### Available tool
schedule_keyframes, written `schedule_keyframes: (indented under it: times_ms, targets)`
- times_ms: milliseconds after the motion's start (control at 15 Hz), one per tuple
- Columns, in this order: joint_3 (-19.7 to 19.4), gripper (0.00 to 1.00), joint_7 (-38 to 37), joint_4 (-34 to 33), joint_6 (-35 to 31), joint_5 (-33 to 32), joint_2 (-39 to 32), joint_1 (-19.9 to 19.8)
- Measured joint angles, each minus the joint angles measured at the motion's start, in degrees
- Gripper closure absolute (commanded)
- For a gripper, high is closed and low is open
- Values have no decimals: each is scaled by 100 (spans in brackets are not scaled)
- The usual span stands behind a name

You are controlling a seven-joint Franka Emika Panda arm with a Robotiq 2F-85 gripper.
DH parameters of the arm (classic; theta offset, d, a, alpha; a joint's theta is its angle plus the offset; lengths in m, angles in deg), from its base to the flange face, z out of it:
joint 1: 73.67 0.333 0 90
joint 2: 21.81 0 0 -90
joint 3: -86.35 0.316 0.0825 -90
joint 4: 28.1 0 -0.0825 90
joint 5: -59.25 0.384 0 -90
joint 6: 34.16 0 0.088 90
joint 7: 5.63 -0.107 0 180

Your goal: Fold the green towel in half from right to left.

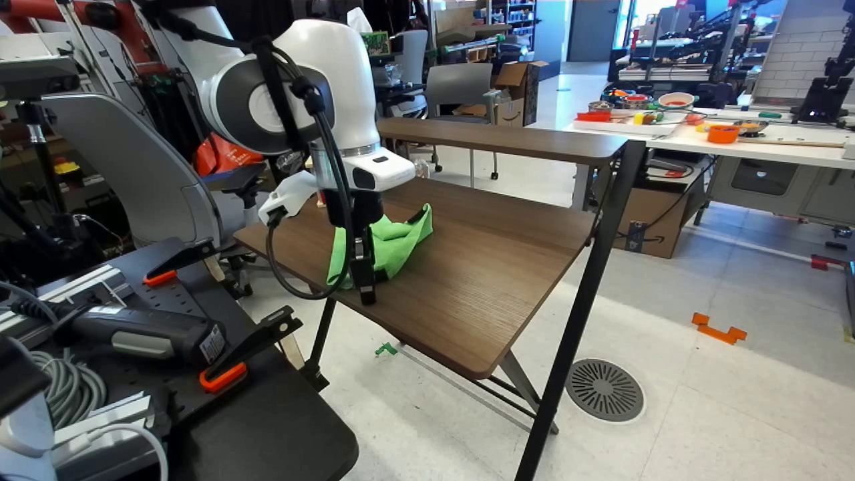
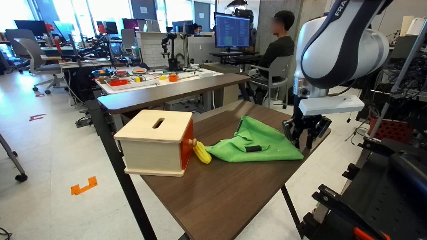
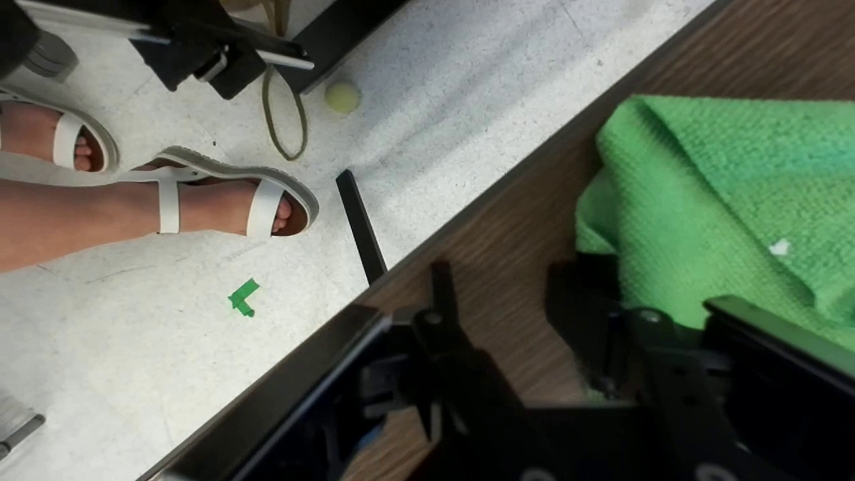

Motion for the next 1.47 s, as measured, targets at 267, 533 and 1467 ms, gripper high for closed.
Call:
schedule_keyframes:
  times_ms: [267, 533, 1467]
  targets:
    - [28, 0, 0, -1, -40, 32, 2, -1]
    - [94, 0, 15, -1, -148, 165, 2, -2]
    - [326, 0, 96, 51, -490, 481, 196, -19]
